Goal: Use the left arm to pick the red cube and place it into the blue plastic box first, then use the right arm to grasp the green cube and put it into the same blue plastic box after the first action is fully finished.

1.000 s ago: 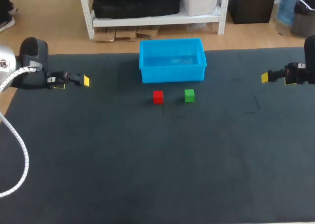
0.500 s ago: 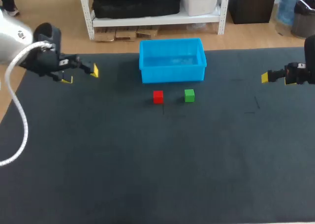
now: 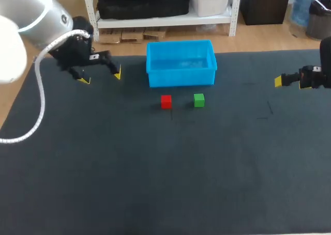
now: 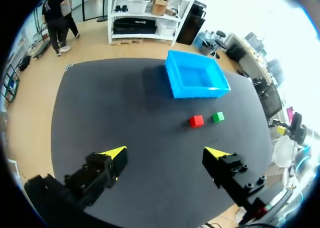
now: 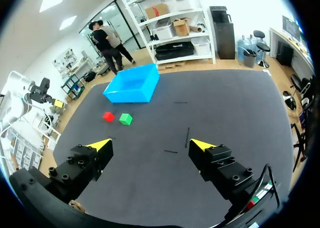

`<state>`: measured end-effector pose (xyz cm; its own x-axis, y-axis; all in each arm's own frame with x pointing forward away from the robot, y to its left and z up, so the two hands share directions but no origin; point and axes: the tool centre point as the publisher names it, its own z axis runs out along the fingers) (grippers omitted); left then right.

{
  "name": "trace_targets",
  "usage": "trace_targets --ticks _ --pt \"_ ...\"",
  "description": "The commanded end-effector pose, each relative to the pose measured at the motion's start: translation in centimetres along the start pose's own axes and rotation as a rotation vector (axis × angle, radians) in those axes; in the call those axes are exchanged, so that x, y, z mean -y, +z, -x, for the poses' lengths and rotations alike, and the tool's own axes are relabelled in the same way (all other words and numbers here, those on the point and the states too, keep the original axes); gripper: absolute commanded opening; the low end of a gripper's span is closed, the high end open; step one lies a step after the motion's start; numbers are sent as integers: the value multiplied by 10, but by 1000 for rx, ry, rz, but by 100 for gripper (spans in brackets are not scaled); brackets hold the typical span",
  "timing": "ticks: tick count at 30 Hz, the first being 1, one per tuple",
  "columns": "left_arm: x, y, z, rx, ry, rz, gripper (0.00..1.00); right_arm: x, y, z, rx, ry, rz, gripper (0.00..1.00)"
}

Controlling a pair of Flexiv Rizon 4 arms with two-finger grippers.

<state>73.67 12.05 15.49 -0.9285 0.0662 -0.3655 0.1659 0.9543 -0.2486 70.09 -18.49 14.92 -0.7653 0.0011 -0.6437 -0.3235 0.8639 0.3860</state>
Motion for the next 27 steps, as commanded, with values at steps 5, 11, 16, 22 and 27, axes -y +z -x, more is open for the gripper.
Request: trace_targets --ticks 5,11,16,22,27 --pt "3 0 4 -19 -1 53 100 0 0 0 -1 0 1 100" --pt "3 0 4 -19 -1 53 100 0 0 0 -1 0 1 100" --pt "4 1 5 -27 -4 52 100 0 0 0 -1 0 1 100" --pt "19 13 19 -122 -33 115 100 0 0 0 -1 0 1 100" --pt "35 22 29 -167 -29 209 100 0 0 0 -1 0 1 100"
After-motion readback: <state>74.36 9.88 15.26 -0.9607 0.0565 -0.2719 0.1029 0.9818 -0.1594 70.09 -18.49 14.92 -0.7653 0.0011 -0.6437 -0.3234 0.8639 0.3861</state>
